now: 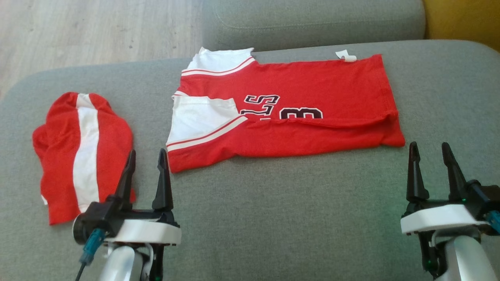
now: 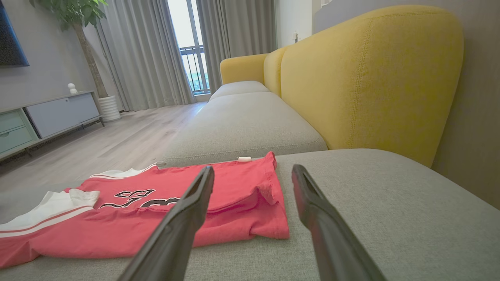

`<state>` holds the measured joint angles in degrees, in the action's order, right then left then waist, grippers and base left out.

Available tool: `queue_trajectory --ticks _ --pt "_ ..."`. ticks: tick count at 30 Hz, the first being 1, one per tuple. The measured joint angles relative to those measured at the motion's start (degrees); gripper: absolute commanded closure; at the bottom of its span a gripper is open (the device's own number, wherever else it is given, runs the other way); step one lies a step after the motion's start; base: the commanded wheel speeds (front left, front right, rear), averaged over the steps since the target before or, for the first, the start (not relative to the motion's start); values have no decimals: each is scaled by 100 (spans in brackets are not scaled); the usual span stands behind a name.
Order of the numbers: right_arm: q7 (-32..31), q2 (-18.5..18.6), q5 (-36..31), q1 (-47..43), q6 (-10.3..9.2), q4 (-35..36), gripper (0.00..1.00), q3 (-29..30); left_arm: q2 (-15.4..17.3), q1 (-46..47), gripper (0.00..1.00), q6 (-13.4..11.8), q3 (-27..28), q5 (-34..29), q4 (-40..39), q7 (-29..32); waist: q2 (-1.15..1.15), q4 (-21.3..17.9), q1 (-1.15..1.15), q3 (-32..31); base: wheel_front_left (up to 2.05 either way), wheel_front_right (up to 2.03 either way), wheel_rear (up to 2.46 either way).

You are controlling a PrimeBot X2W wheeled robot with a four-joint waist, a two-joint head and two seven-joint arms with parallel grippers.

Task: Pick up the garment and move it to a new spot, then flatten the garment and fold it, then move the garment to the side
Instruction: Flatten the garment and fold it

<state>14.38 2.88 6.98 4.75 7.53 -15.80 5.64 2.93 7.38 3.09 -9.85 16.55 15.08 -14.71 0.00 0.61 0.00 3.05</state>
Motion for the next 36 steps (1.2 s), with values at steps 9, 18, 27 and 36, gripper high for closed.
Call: queue_trajectory --ticks 9,18,27,36 --pt "-3 -14 24 165 0 141 0 -36 -15 707 0 -242 -74 -152 1486 129 0 -106 1 367 0 0 0" --pt "-2 -15 157 378 0 211 0 -168 22 1785 0 -409 -129 -259 2816 701 0 -309 2 882 0 0 0" --pt "-2 -15 261 535 0 179 0 -290 132 2419 0 -536 -168 -334 3646 1232 0 -507 0 1056 0 0 0" --pt "-2 -15 309 561 0 4 0 -223 112 2481 100 -218 -341 -288 3782 1011 0 -454 1 914 0 0 0"
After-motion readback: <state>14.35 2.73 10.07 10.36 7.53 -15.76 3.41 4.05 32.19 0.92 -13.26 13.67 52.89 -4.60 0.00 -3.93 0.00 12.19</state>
